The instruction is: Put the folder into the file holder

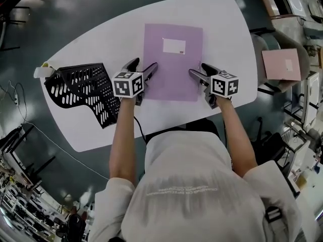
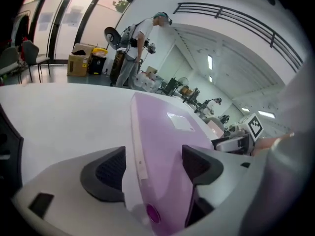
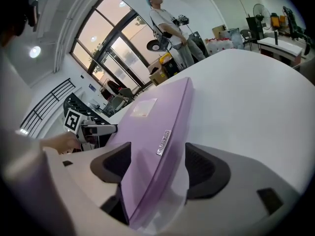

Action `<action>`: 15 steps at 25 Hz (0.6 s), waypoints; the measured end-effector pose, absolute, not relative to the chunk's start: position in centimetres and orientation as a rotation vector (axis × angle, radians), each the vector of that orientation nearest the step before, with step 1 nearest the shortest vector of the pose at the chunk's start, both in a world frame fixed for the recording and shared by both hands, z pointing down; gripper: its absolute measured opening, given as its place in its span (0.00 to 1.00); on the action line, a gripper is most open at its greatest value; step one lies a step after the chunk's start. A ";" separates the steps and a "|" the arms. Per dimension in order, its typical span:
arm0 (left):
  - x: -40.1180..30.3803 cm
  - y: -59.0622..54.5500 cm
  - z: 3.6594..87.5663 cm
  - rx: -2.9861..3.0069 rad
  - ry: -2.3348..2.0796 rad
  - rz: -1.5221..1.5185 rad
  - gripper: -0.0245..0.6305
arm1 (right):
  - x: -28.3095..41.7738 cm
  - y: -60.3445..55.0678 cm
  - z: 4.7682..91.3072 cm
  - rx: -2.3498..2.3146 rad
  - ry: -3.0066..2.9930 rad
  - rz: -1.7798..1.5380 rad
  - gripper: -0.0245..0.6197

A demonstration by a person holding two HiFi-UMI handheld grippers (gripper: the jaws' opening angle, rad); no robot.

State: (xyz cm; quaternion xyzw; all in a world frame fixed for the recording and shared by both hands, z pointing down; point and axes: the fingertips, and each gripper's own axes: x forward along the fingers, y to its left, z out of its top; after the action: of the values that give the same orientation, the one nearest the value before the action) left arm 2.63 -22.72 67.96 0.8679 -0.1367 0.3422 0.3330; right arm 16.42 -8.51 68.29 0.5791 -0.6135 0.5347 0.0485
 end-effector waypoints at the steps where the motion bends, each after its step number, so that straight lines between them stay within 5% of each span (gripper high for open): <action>1: 2.6 -22.7 68.1 2.249 -0.369 0.880 0.59 | 16.4 -8.4 68.6 1.757 -1.867 1.641 0.58; 15: 2.7 -21.2 68.7 2.174 -0.372 0.865 0.60 | 16.7 -8.7 69.2 1.708 -1.856 1.752 0.49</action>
State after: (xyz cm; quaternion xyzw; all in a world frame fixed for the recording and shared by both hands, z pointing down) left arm 2.71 -21.18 68.69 0.8500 -0.1455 0.3381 0.3768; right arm 16.71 -8.66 69.20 0.5558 -0.6041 0.5700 0.0352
